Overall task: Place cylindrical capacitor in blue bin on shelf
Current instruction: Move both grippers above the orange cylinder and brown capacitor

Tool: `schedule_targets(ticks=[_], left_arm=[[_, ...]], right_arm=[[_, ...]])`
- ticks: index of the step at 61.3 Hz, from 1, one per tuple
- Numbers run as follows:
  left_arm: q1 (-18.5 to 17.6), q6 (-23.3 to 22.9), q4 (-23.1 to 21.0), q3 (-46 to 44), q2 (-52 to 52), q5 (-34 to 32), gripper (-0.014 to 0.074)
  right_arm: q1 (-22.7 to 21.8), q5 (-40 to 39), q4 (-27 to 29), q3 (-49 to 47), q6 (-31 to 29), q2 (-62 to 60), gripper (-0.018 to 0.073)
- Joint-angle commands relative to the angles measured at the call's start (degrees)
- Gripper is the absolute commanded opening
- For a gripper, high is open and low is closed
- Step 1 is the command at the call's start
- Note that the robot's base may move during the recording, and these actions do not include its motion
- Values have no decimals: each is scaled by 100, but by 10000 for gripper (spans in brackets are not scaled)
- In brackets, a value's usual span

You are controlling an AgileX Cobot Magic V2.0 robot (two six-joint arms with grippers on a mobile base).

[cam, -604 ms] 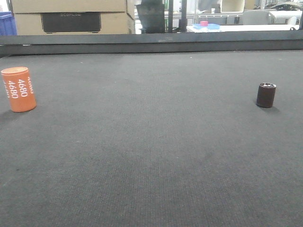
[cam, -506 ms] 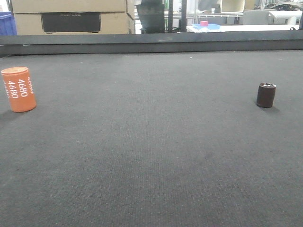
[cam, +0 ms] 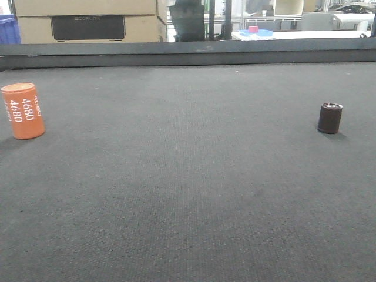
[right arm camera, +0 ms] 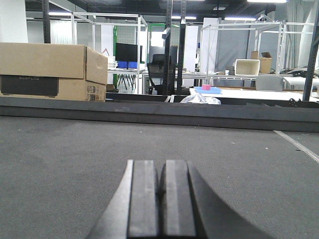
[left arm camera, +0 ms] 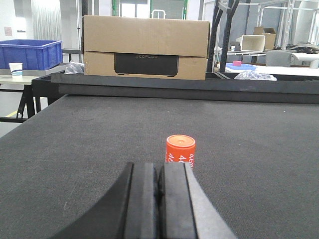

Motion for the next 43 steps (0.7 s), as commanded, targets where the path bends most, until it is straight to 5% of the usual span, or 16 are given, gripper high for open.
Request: schedule_targets(ticks=[1,10,21,43], left_arm=[[12,-25,31,-13,-24,-165,-111],[12,-25,-75,-13,-24,-175,-111],[12,-25,-291,-798,74,991,-111],[12,-25,-235,-3167,2636,1689,-111]], right_arm=[[-33,-222,-49,11,0,-34,-168],[-33,-401,-49,11,0,-34,-168],[-33,1038,28,-729,0,-34,-168],[-33,1802,176,-2400,0,1745,-168]])
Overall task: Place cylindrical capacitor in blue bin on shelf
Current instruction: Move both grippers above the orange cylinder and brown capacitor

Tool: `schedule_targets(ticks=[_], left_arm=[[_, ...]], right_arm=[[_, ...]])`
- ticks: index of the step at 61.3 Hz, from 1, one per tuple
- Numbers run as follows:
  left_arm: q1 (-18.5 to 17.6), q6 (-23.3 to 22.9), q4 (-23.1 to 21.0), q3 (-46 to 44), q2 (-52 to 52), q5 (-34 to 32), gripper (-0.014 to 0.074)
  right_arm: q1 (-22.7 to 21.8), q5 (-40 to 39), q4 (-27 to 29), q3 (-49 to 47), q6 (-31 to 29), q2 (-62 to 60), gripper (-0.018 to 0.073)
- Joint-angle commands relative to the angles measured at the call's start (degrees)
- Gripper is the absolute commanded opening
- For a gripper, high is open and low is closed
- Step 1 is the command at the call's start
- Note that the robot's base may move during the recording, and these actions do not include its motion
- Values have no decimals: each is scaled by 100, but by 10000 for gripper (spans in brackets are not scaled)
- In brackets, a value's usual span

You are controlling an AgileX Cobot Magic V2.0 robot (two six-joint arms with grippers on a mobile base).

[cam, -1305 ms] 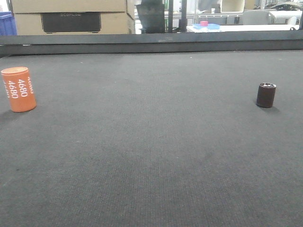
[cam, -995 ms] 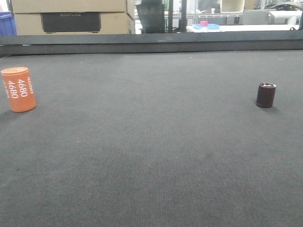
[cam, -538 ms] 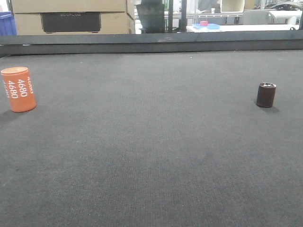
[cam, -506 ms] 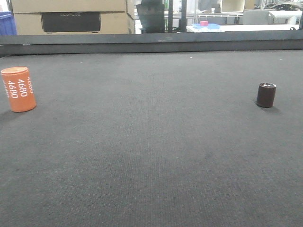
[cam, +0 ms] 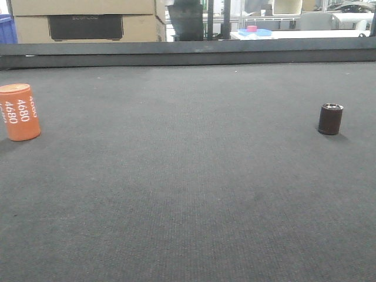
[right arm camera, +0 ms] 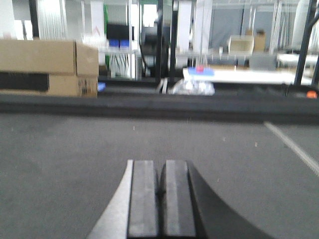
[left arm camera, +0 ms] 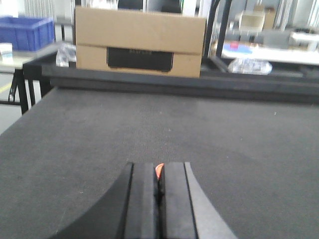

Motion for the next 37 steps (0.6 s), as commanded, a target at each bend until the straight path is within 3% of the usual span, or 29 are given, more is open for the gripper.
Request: schedule_targets(ticks=[1,14,37], left_arm=[[12,-25,11,-603,819,195,-111],[12,-25,11,-1956,2692,1035,-111],[12,-25,-44,-2468,4521,1007,-111]], right_arm=[[-33,70,134,-386,0,750,-168],[-33,250,285,-1383,0,2761,-168],[-33,1432,455,-2773,0,5005,-168]])
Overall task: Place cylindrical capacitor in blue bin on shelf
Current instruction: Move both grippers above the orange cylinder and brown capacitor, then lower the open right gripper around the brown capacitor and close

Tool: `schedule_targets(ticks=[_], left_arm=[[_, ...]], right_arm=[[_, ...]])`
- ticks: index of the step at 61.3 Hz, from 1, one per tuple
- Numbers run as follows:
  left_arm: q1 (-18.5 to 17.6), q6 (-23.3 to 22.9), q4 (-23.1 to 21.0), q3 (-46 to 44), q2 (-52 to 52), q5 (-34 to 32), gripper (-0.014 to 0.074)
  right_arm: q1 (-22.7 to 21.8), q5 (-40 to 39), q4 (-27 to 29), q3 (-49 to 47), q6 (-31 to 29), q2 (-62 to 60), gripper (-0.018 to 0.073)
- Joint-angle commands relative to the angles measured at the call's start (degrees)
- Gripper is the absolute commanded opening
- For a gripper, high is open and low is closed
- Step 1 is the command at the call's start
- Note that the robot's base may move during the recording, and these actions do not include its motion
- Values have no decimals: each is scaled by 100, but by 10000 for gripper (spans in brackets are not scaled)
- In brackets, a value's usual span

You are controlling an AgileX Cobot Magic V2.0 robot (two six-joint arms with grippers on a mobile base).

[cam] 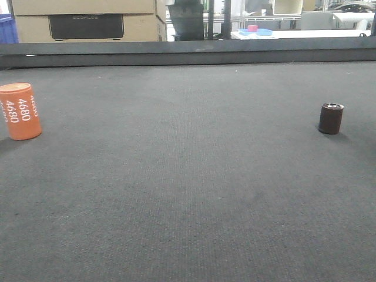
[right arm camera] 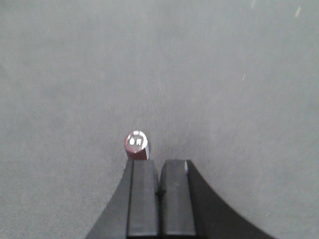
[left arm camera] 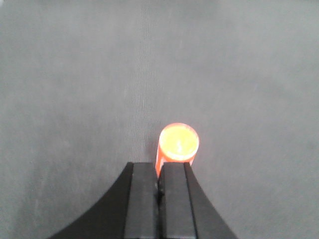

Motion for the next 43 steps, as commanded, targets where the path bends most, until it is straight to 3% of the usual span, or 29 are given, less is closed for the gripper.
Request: schedule_targets(ticks=[1,26,43], left_arm=[[12,-25,-44,-60,223,51,-111],[12,-25,-128,-60,405,190,-111],[12,-25,-180,-60,405,261,-111]], right_arm=[[-33,254,132,-263,0,299,-168],[-22,2426,199,-2268,0,2306,-168],[187,3166,66,-3593,204,3654,-168]])
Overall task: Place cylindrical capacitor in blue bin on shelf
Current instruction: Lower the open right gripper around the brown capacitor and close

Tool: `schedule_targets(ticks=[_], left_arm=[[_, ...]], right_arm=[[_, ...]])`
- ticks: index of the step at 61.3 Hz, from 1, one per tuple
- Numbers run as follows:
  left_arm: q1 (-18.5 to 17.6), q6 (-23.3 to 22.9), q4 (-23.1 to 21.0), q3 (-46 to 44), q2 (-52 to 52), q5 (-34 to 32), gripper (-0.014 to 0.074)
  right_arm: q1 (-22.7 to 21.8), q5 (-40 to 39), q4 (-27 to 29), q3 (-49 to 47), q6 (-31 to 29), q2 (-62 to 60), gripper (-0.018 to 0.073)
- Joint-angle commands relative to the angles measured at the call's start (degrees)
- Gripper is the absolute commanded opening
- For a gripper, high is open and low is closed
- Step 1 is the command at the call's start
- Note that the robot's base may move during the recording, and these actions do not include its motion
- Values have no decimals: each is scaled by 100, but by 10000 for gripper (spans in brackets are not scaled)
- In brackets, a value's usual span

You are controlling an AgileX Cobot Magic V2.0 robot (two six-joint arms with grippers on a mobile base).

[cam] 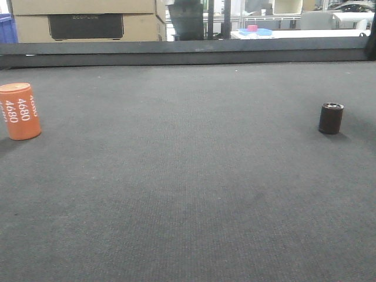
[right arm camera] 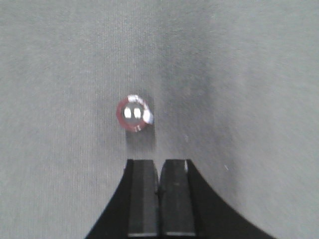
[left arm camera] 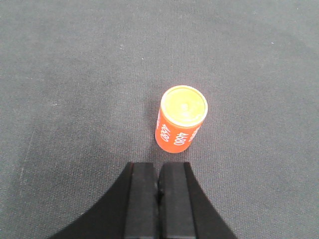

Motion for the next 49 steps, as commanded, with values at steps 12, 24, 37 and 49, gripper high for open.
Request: schedule_targets(ticks=[12,24,37,49], left_arm=[[12,-25,-55,-37,-13,-14,-111],[12,-25,-55,-37,-13,8,-111],[12,-25,-55,-37,-13,26,-111],[12,-25,-55,-37,-13,26,-111]], right_arm=[[253,536,-154,-1041,38,1061,-168],[253,837,-215,-1436,38,1537,-168],[253,813,-223,-1446,38,1675,-168],[253,803,-223,-1446,27,1675,45]])
